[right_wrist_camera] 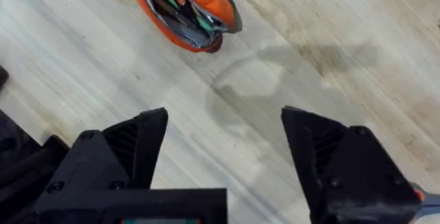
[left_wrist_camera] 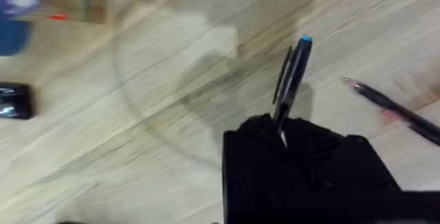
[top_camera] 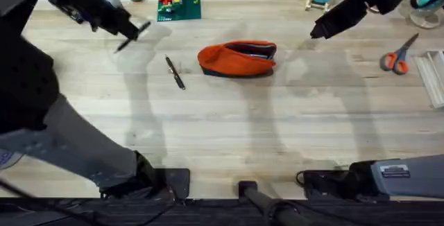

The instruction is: Unzip the bag, pick up the pens from the table one at a time and place them inside, then zip the bag closed.

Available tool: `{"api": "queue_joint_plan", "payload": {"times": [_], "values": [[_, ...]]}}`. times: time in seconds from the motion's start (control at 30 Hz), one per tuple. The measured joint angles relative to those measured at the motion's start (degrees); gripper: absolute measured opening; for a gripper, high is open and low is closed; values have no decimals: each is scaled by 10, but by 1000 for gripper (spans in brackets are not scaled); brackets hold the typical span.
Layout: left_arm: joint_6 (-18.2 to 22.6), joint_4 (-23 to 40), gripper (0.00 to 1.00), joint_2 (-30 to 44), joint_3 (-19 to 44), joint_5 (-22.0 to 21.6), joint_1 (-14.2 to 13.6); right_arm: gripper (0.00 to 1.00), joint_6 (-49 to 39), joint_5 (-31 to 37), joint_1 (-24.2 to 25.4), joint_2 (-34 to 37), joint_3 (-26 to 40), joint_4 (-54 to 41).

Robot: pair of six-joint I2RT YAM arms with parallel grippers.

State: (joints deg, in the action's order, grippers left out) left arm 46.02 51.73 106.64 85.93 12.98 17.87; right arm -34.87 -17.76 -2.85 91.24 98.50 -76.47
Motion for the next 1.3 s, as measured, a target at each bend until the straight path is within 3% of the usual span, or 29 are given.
{"api": "queue_joint_plan", "payload": {"times": [0.27,0.6,0.87,1.13,1.3], "values": [[-17,32,42,-91,5,8,-7,996,0,0,0,0,0,0],[-75,92,42,-185,5,3,-87,996,0,0,0,0,0,0],[-141,141,42,-228,5,0,-124,996,0,0,0,0,0,0],[-195,122,42,-249,5,-2,-216,996,0,0,0,0,0,0],[-207,79,42,-249,5,-1,-274,997,0,0,0,0,0,0]]}}
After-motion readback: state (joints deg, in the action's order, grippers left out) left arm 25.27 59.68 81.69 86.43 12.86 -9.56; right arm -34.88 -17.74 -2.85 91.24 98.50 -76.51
